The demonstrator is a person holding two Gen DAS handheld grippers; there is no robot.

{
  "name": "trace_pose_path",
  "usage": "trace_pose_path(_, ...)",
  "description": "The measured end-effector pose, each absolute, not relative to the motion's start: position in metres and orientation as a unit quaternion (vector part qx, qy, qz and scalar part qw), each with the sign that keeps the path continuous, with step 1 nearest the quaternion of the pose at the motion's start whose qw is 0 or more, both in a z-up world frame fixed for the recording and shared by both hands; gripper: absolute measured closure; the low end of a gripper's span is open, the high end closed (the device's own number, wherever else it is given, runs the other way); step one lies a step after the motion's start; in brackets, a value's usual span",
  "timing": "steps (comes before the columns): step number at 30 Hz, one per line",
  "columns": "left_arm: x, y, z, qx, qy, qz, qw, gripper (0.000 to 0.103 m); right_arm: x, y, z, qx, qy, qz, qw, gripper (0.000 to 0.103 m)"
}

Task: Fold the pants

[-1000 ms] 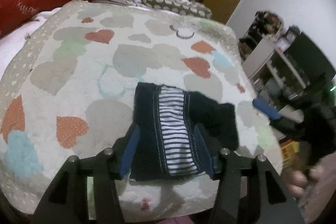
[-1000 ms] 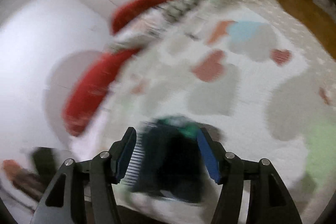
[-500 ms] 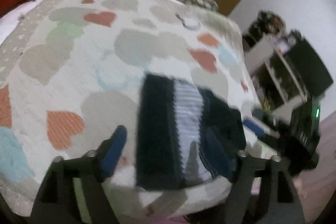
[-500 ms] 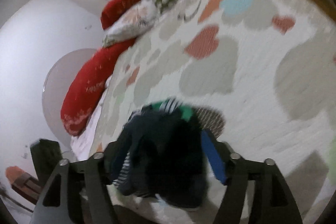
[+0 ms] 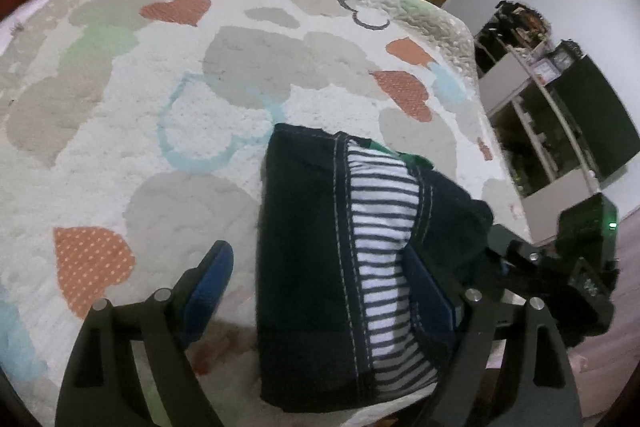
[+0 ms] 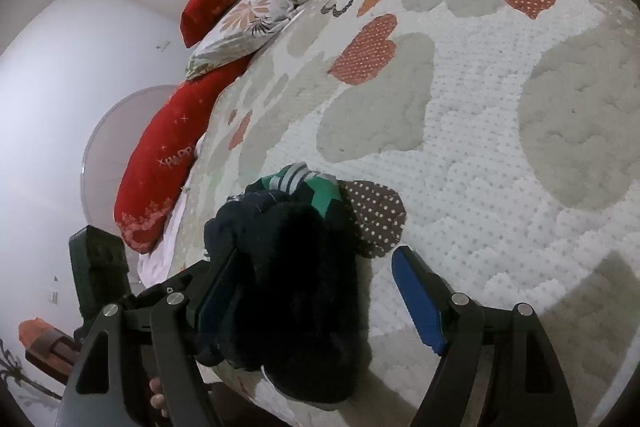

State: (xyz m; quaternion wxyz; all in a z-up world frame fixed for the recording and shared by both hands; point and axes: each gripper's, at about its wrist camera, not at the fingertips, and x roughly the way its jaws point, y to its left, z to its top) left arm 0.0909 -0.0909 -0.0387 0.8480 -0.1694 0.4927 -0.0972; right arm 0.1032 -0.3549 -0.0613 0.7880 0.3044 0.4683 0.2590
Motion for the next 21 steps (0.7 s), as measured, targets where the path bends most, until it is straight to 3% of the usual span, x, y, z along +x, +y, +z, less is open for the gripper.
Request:
trace_pose_path(13,0.036,-0.092,-0.022,-0.074,0.448,0.040,0.890,0.017,0.049,-0.353,-0.036,0.254,0.406,0.188,0.857,0.022)
trace_pose_path(21,0.026,-0.094,-0.020,-0.055,0.445,0.042,0.893,0.017,0.055,-0.329,-0.053,0.224,0.445,0.182,0.848,0.022)
